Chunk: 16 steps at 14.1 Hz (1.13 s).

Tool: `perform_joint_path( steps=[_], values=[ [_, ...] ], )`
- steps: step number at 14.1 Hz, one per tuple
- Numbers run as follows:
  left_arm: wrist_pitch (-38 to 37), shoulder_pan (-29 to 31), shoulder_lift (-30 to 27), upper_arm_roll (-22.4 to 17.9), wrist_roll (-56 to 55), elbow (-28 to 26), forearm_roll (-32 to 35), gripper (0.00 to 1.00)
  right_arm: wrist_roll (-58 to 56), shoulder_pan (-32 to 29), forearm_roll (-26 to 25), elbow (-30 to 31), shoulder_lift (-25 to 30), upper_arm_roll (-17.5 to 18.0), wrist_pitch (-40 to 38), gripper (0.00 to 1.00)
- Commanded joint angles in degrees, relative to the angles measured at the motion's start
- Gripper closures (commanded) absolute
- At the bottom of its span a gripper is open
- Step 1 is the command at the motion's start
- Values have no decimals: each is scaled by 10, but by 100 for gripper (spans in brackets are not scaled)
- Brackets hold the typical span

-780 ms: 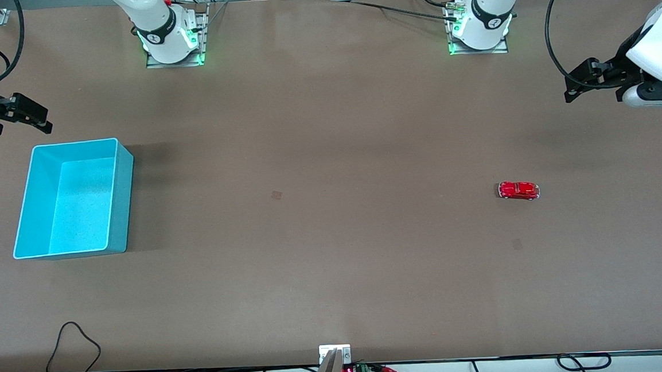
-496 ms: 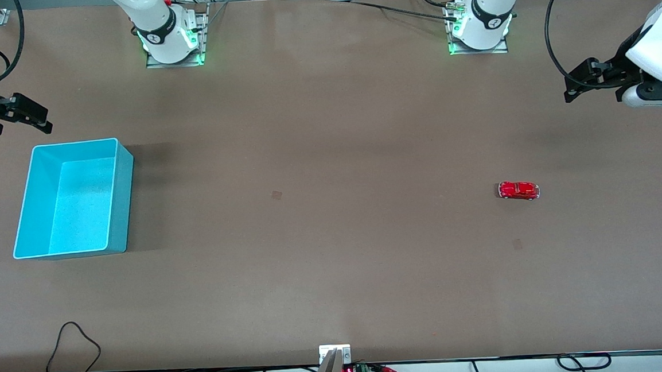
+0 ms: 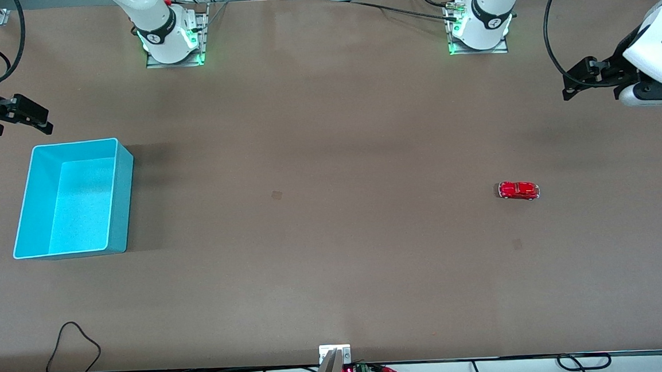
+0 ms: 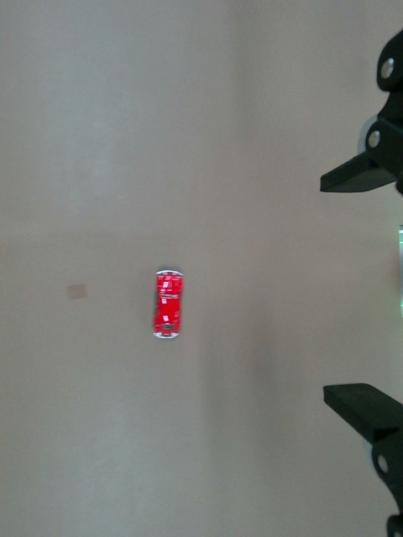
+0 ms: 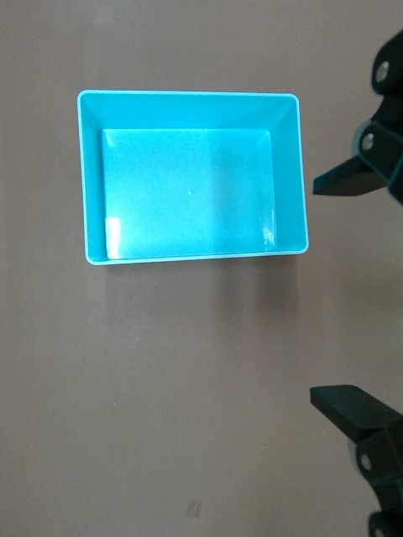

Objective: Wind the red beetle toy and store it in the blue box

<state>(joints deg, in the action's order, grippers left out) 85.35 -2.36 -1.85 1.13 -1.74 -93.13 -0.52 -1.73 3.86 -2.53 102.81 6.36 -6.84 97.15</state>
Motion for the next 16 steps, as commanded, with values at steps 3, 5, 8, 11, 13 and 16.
perform_joint_path(
  steps=[3,5,8,11,13,16],
  values=[
    [-104,-5,29,5,11,4,-5,0,-3,-2,1,-8,-3,1,2,0],
    [-121,-5,51,10,23,6,-5,0,-3,-2,2,-7,-3,1,2,0],
    [-79,1,87,6,139,1,3,0,-3,-3,1,-7,-3,1,1,0],
    [-21,2,113,5,267,1,24,0,-3,-3,1,-7,-4,1,1,0],
    [3,-2,126,9,323,0,42,0,-3,-3,2,-7,-4,1,1,0],
    [86,-4,134,10,422,-35,58,0,-3,-3,1,-7,-4,1,1,0]
  ],
)
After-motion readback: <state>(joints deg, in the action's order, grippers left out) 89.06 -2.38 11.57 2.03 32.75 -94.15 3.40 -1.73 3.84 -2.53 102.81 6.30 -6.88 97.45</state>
